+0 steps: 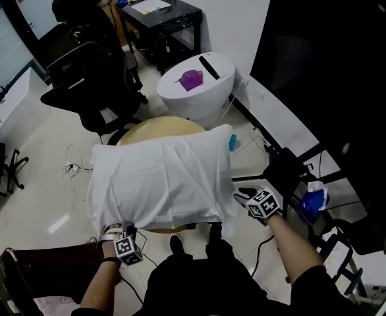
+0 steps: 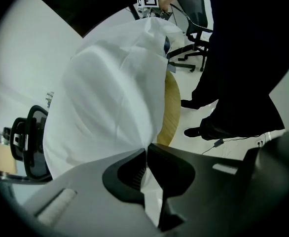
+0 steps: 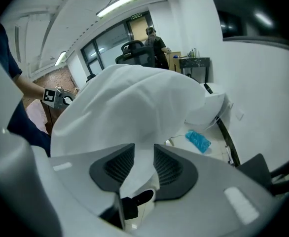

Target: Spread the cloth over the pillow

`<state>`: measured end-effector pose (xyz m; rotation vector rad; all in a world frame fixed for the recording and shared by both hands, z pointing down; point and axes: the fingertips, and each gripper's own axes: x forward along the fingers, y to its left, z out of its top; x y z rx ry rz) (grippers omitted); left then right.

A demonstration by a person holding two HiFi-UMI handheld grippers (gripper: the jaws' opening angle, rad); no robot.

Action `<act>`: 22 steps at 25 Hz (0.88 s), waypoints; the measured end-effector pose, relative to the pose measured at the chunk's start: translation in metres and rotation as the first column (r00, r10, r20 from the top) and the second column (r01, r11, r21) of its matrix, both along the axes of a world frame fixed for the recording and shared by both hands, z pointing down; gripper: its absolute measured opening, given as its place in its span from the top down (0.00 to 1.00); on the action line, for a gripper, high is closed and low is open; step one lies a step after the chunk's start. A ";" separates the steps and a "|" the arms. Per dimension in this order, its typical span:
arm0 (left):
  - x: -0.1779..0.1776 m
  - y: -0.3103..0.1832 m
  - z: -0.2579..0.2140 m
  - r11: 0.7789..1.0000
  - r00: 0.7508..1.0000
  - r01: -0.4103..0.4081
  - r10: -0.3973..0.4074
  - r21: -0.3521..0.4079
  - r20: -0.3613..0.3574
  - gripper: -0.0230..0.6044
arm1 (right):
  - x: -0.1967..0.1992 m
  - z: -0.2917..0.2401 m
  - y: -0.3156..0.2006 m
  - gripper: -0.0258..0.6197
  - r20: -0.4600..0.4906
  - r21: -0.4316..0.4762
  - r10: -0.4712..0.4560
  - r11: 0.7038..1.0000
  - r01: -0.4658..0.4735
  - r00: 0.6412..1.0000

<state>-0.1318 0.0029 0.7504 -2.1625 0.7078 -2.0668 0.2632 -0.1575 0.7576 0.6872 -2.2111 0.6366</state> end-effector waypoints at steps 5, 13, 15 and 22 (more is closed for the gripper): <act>-0.003 -0.004 0.003 0.995 0.995 0.101 -0.101 0.000 -0.005 0.96 | -0.015 0.019 -0.012 0.76 0.025 -0.054 -0.086 0.995 0.088 0.996; -0.004 -0.006 0.000 0.996 0.996 0.093 -0.093 0.001 -0.010 0.96 | -0.022 0.020 -0.012 0.95 -0.029 0.001 -0.129 0.992 0.129 0.991; -0.004 -0.006 0.000 0.996 0.996 0.086 -0.086 0.014 -0.009 0.96 | -0.013 0.018 -0.017 0.95 -0.067 0.029 -0.108 0.993 0.110 0.992; -0.002 0.000 -0.002 0.998 0.998 0.058 -0.058 -0.011 -0.008 0.96 | 0.018 0.005 -0.038 0.95 -0.169 0.113 -0.072 0.989 0.092 0.983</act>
